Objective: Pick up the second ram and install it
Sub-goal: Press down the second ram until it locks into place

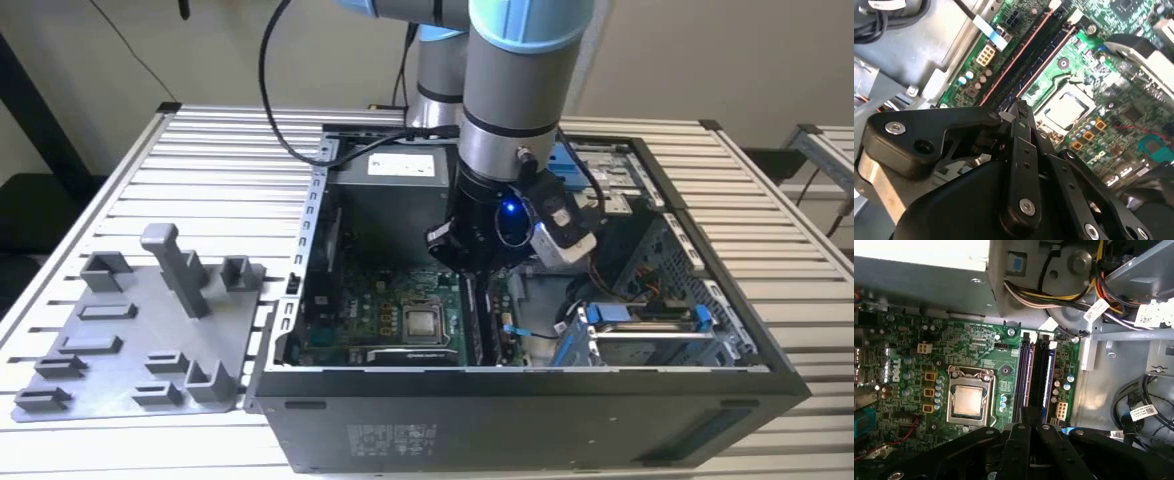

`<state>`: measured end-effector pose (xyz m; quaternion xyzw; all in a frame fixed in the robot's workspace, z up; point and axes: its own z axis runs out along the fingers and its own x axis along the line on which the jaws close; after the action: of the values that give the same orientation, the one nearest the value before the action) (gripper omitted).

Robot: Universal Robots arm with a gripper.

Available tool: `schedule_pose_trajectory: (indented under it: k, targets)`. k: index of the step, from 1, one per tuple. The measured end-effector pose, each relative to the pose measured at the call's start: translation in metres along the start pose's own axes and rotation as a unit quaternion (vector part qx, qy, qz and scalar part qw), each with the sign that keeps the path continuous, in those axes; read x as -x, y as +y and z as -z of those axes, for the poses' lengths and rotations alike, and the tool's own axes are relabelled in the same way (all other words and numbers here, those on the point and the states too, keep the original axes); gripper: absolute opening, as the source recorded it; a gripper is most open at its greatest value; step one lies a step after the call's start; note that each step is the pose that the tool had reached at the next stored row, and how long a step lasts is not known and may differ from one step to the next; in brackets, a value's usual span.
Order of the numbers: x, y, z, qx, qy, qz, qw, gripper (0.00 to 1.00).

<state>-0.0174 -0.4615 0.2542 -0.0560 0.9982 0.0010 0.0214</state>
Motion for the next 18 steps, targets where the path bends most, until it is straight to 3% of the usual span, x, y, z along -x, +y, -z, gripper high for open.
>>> schedule_pose_trajectory:
  k: [4,8,13,18]
  targets:
    - [0.0,0.0001,0.0,0.0006,0.0001,0.036,0.9994,0.11]
    - [-0.0001,0.0,-0.0004,0.0018,0.0001,0.067,0.9977,0.11]
    - [-0.0007,0.0001,-0.0053,-0.0003,0.0005,0.067,0.9978,0.11]
    - [-0.001,0.0001,-0.0108,-0.0022,0.0011,0.036,0.9993,0.11]
